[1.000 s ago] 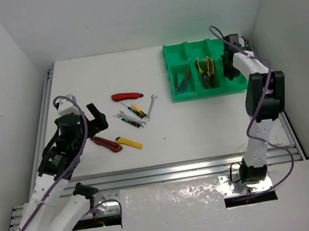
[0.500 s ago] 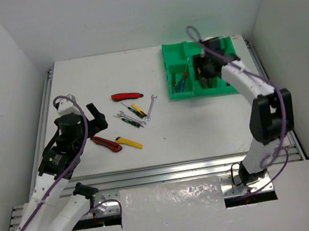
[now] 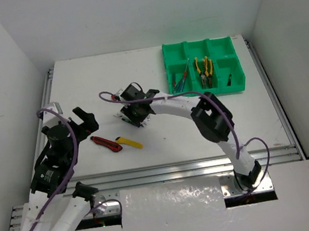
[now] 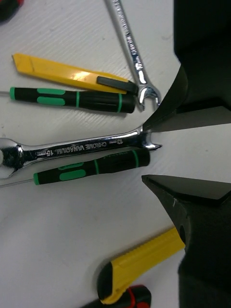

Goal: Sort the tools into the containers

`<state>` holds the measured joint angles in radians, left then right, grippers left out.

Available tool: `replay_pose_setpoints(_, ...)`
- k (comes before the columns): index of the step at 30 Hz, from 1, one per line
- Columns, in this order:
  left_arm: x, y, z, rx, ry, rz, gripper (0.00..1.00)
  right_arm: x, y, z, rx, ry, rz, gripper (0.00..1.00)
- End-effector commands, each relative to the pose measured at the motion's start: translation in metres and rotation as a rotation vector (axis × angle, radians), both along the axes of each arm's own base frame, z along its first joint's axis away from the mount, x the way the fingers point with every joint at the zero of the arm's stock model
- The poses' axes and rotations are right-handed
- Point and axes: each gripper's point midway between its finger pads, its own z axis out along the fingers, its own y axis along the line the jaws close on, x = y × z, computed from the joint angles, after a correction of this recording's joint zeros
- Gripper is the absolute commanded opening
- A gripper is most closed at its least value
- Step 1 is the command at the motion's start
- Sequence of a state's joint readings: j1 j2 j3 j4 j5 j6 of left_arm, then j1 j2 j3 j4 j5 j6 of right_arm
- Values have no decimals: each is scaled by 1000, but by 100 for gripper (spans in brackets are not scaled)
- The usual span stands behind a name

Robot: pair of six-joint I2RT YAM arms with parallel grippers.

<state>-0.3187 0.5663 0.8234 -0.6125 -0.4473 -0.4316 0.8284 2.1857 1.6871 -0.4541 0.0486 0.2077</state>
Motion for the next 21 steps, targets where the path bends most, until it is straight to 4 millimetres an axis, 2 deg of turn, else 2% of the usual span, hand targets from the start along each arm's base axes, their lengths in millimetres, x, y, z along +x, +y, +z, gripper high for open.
replay_pose_setpoints(1, 3, 4, 10, -12, -24, 27, 100, 16, 9, 20, -37, -51, 46, 41)
replay_pose_setpoints(4, 0, 5, 14, -21, -48, 29, 100, 6, 18, 4, -47, -22, 86, 40)
replay_pose_setpoints(7, 0, 5, 15, -22, -53, 27, 100, -1, 26, -1, -58, -19, 114, 39)
replay_pose_setpoints(12, 1, 4, 13, -19, -46, 25, 100, 0, 30, -15, -102, -15, 130, 34)
replay_pose_setpoints(18, 1, 4, 13, -19, -47, 20, 100, 4, 30, -25, -124, -28, 117, 35)
replay_pose_setpoints(21, 1, 3, 14, -20, -49, 17, 100, 3, 32, -28, -133, -22, 124, 29)
